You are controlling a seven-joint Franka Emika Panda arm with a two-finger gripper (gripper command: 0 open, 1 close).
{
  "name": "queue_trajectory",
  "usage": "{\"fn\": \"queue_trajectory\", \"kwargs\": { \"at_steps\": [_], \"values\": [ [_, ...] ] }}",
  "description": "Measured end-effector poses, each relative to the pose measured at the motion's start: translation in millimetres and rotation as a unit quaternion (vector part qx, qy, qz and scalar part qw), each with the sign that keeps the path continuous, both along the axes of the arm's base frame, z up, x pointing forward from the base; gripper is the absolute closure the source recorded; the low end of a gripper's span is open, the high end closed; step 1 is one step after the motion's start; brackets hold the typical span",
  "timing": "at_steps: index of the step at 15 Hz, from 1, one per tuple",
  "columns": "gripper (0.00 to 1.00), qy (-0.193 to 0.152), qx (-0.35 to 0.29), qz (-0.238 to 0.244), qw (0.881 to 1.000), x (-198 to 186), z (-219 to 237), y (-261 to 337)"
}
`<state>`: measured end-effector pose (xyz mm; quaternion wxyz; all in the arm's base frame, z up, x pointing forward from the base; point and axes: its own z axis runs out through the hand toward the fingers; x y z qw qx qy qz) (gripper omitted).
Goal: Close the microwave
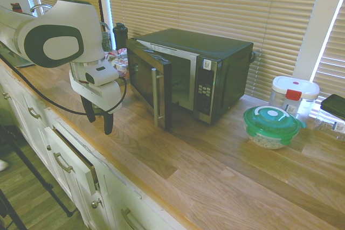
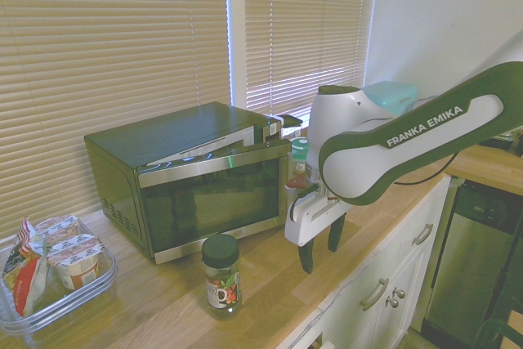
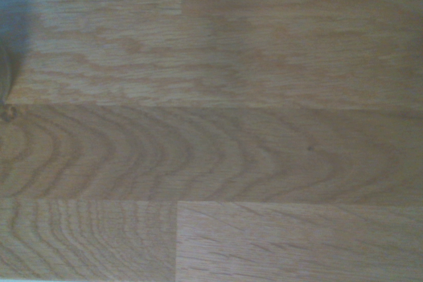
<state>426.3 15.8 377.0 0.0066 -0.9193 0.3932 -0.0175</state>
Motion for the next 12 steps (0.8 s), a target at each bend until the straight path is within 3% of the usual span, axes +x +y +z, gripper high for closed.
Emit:
{"fn": "queue_trajectory", "kwargs": {
  "at_steps": [6,12],
  "values": [
    [0.0,-0.001,-0.006,-0.01,1.0,5.1,0.2,12.6],
    [0.0,-0.011,-0.006,-0.021,1.0,61.8,24.5,17.2]
  ]
}}
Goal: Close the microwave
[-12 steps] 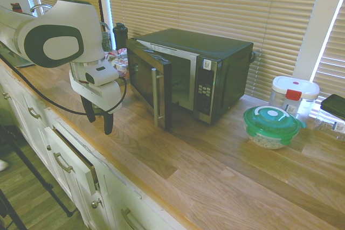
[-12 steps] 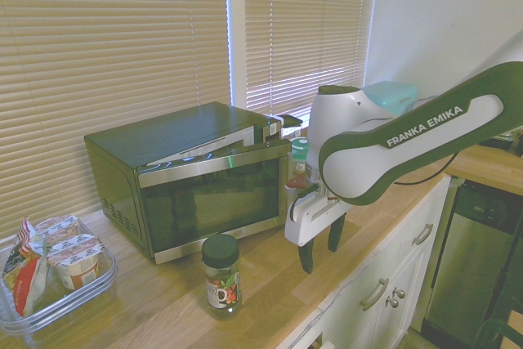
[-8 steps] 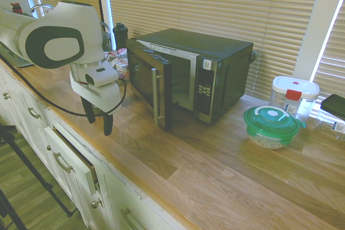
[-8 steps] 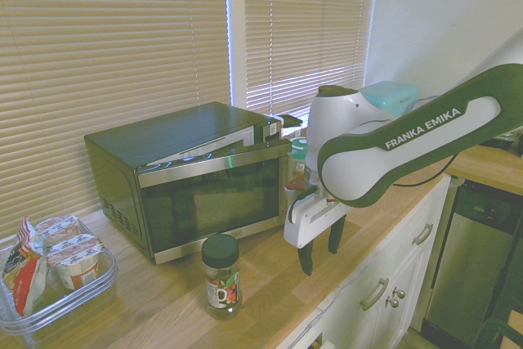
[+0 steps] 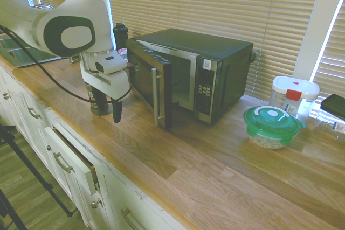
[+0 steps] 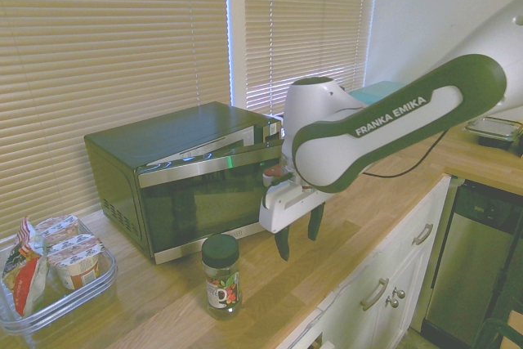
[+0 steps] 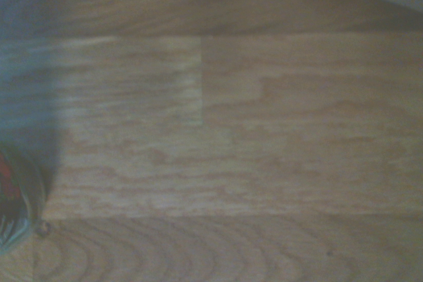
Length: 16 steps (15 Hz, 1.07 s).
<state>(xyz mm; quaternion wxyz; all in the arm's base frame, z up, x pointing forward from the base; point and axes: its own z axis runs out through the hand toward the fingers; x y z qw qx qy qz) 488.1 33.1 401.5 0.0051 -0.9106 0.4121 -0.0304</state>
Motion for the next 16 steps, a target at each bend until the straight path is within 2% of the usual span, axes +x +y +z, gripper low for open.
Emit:
{"fn": "queue_trajectory", "kwargs": {
  "at_steps": [7,12,16],
  "values": [
    [0.0,0.004,-0.011,-0.016,1.0,70.1,64.6,9.2],
    [0.0,0.028,-0.009,-0.037,0.999,119.1,60.1,-10.0],
    [0.0,0.03,-0.009,-0.05,0.998,153.8,66.3,-24.2]
  ]
}}
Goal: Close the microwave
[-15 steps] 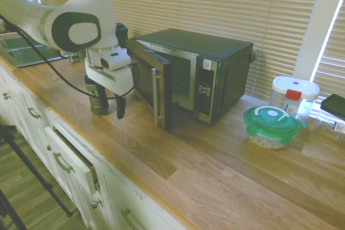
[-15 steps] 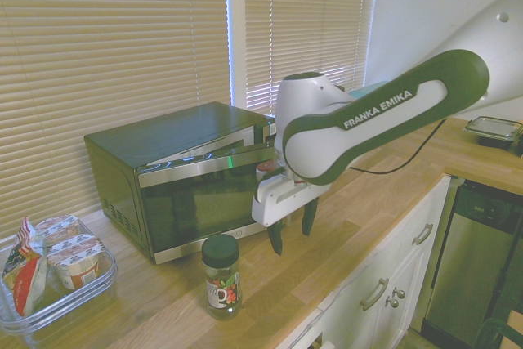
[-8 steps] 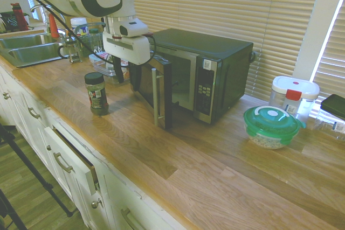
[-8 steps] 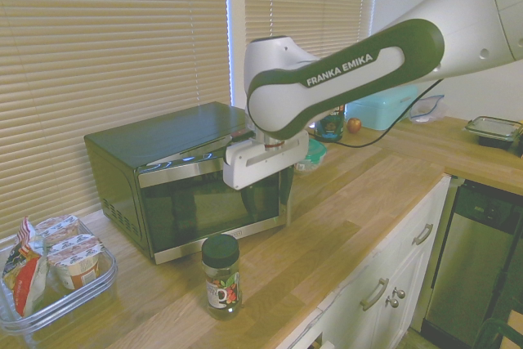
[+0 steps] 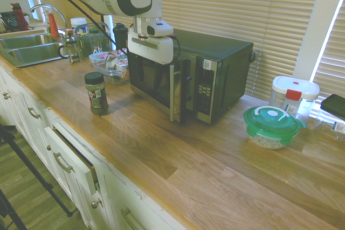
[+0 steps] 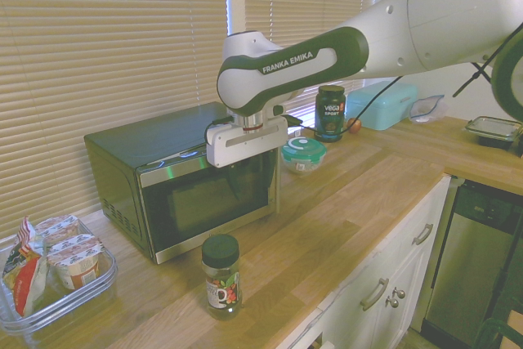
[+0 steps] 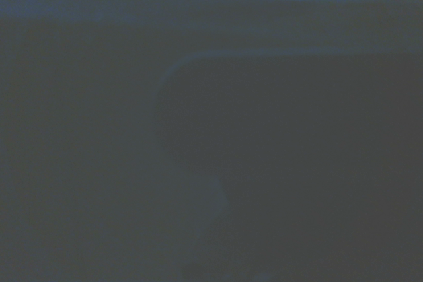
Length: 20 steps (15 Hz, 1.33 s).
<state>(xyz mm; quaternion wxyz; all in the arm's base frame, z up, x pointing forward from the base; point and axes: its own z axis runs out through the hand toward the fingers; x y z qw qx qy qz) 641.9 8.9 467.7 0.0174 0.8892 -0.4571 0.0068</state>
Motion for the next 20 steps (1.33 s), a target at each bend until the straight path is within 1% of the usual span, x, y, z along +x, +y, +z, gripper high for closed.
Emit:
{"fn": "queue_trajectory", "kwargs": {
  "at_steps": [4,7,9,11,14,17,20],
  "values": [
    [0.0,0.003,0.006,-0.006,1.0,36.8,8.2,-15.3],
    [0.0,0.021,0.02,0.012,1.0,57.1,4.0,-25.5],
    [0.0,0.023,0.026,0.027,0.999,66.6,4.0,-30.7],
    [0.0,0.02,0.027,0.031,0.999,74.7,4.8,-29.9],
    [0.0,0.013,0.023,0.032,0.999,76.1,5.3,-29.6],
    [0.0,-0.017,0.018,0.033,0.999,67.9,3.1,-30.1],
    [0.0,-0.034,0.016,0.042,0.998,50.6,-0.3,-22.0]
  ]
}}
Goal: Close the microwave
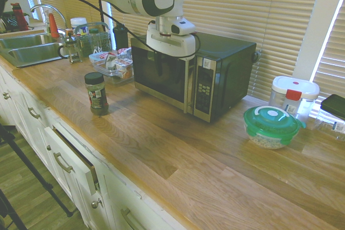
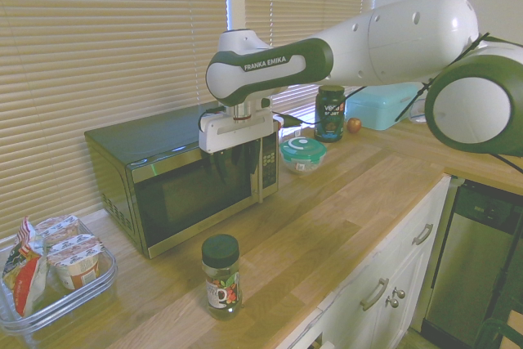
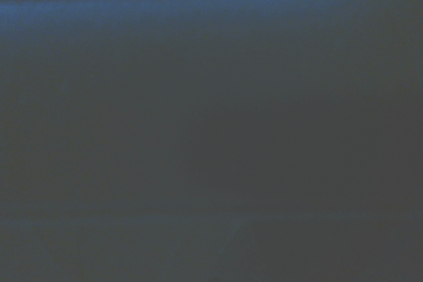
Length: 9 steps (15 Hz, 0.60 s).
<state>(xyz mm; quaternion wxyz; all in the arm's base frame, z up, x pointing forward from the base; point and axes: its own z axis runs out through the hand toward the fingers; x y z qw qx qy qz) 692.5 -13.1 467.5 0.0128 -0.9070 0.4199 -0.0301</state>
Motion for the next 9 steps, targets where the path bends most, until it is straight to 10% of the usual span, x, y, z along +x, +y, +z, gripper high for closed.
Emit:
{"fn": "queue_trajectory", "kwargs": {
  "at_steps": [9],
  "values": [
    [0.0,-0.006,-0.005,0.01,1.0,-94.8,-23.1,4.9]
  ]
}}
